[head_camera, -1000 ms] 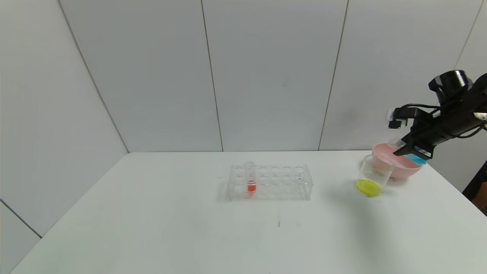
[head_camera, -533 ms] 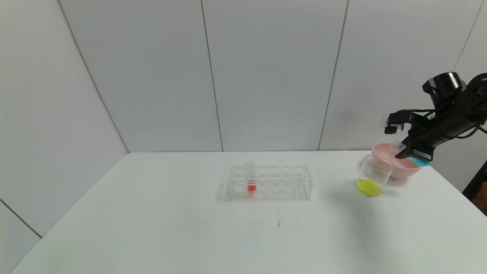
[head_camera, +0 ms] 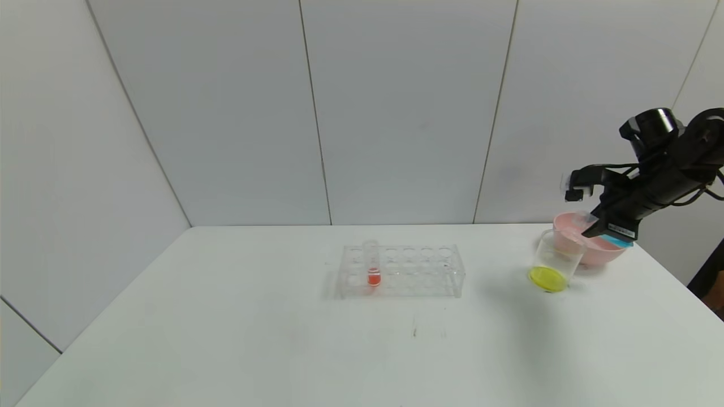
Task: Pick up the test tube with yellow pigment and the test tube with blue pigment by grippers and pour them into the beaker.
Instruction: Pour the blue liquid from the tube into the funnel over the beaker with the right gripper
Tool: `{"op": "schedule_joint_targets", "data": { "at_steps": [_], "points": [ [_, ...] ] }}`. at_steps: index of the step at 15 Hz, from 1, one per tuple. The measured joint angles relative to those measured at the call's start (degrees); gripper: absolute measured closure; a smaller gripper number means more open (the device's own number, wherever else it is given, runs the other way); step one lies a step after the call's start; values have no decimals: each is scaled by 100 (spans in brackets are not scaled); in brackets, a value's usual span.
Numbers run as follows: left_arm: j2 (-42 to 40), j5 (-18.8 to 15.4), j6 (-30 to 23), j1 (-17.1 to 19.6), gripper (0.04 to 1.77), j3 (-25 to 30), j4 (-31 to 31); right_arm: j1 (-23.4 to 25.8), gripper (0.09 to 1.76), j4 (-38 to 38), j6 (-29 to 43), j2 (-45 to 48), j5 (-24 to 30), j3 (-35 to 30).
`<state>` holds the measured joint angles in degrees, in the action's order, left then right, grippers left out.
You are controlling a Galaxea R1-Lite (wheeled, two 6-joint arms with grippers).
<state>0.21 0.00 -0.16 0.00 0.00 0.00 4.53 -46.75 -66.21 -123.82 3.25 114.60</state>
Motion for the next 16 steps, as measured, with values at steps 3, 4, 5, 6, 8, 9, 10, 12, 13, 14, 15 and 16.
{"op": "schedule_joint_targets", "data": {
  "at_steps": [3, 4, 5, 6, 8, 9, 10, 12, 13, 14, 15, 16],
  "points": [
    [0, 0, 0, -2, 5, 0, 0, -82, 135, -82, -28, -7, -277, 0],
    [0, 0, 0, -2, 5, 0, 0, -99, 135, -98, -28, -10, -336, 0],
    [0, 0, 0, -2, 5, 0, 0, -126, 135, -93, -44, -13, -489, 0],
    [0, 0, 0, -2, 5, 0, 0, -154, 135, -93, -60, -21, -621, 0],
    [0, 0, 0, 0, 5, 0, 0, -211, 135, -88, -72, -35, -783, 0],
    [0, 0, 0, 0, 5, 0, 0, -241, 135, -88, -74, -44, -867, 2],
    [0, 0, 0, -2, 5, 0, 0, -276, 135, -82, -72, -52, -948, 2],
    [0, 0, 0, -5, 5, 0, 0, -344, 135, -71, -85, -62, -1152, 2],
    [0, 0, 0, -5, 5, 0, 0, -380, 135, -71, -94, -66, -1289, 2],
    [0, 0, 0, -5, 5, 0, 0, -416, 135, -66, -101, -71, -1414, 2],
    [0, 0, 0, -2, 5, 0, 0, -453, 135, -66, -112, -73, -1488, 0],
    [0, 0, 2, -2, 5, 0, 0, -486, 135, -62, -128, -74, -1590, 0]
  ]
}}
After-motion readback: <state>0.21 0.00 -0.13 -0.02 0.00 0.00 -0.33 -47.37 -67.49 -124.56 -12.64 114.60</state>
